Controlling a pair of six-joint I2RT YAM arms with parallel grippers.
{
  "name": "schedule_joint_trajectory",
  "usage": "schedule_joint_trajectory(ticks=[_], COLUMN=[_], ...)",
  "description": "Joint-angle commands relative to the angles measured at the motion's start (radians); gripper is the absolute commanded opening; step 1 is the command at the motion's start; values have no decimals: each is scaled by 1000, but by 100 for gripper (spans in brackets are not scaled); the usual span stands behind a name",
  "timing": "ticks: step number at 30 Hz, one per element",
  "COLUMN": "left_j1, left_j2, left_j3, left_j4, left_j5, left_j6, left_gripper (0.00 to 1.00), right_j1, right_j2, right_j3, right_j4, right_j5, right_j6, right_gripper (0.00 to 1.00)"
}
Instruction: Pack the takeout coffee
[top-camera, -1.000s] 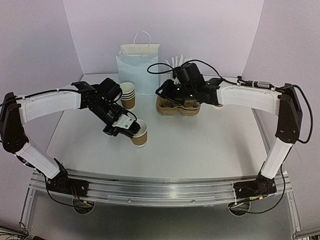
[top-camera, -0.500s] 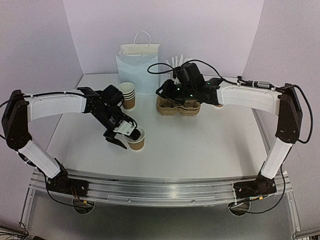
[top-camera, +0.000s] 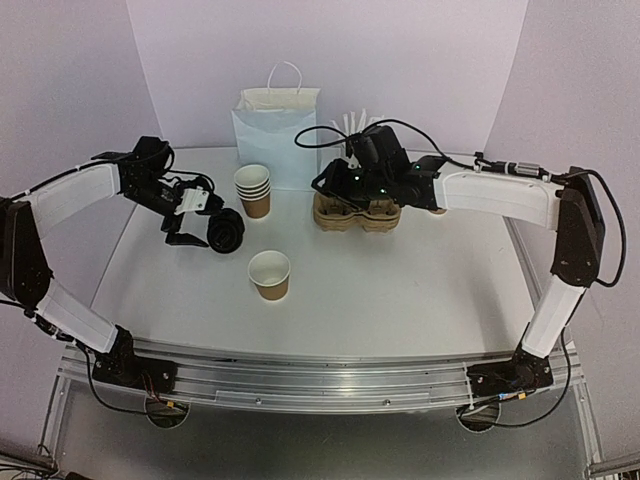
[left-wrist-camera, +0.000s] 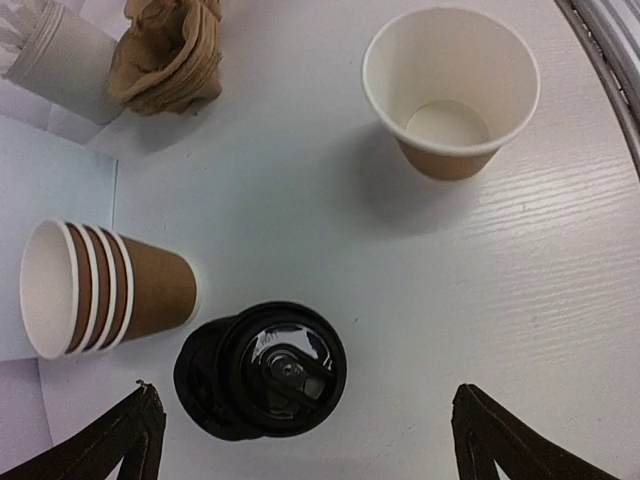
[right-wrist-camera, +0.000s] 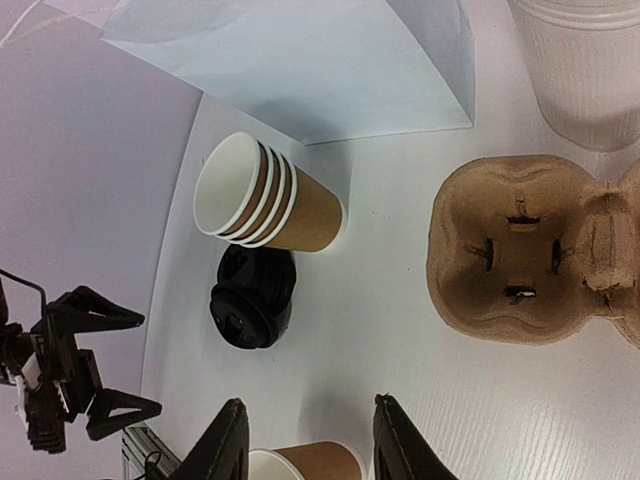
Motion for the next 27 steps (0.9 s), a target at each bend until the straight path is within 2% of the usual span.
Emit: schedule_joint_trajectory(ticks=[1,6,11,27], left_j1=[76,80,68,23], left_j2=[83,148,217,307], left_j3=[-5,-66,-69,-36], left_j4=[56,269,357,301], left_j5=[-3,-1,-16,-100], left_j6=[228,330,408,528], left_gripper=[100,100,100,99], right_j1=[0,0,0,0], right_j2=[-10,-11,-17,-13], right_j3=[17,18,6,-3], right_j4=[2,3,2,2], right_j5=[1,-4,-3,-17], right_j6=[-6,-10,-5,-2], right_gripper=[38,38,38,38])
